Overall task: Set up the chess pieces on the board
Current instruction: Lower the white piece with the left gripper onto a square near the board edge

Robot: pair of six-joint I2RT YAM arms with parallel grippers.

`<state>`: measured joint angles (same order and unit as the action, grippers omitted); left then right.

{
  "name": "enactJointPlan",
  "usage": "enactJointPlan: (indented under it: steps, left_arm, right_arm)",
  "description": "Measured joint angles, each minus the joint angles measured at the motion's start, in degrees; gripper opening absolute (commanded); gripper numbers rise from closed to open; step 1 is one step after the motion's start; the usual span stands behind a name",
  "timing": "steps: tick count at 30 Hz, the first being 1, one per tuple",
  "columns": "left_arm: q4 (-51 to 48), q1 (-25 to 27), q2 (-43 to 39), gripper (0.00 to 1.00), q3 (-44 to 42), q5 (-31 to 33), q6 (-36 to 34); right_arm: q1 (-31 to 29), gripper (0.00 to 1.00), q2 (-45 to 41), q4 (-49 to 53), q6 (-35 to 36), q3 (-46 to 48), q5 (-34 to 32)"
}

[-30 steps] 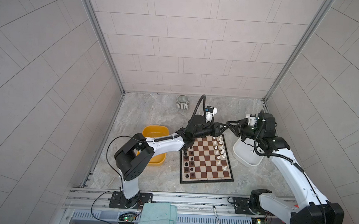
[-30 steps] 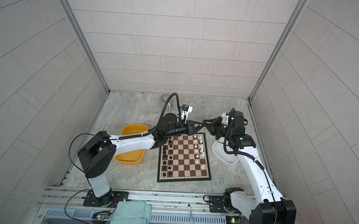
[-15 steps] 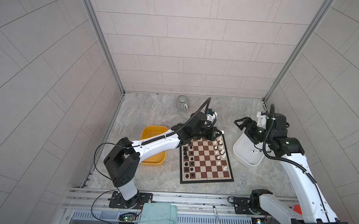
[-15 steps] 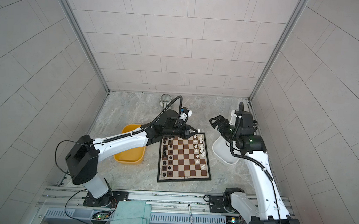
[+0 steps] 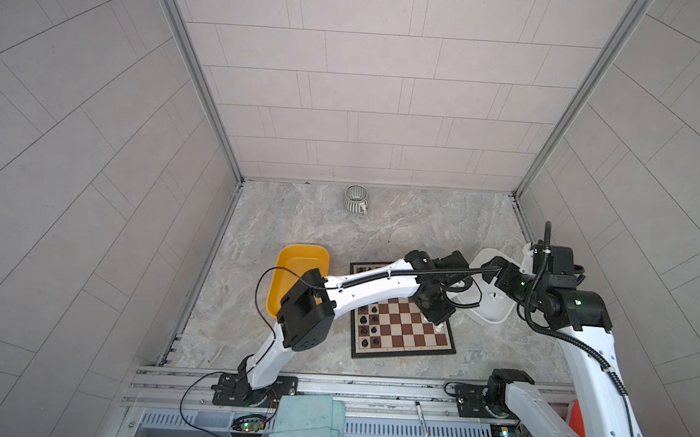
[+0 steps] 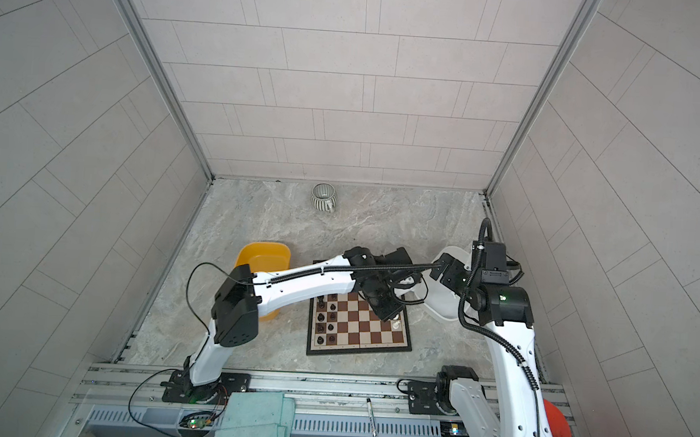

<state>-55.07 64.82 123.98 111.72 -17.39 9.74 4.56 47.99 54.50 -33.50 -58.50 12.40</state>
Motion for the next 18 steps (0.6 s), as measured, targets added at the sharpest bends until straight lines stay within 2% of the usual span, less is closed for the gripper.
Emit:
enactJointPlan:
  steps: [5, 18]
  left_arm:
    - [-4.13, 0.31, 6.51, 0.00, 6.62, 1.86, -0.17]
    - [-7.30, 0.00, 13.46, 0.00, 16.02, 4.44, 0.76]
  right_arm:
    - [0.11, 0.99, -2.89, 1.09, 0.09, 0.85, 0.04]
    - [0.11, 0.99, -3.45, 1.77, 1.22, 1.86, 0.02]
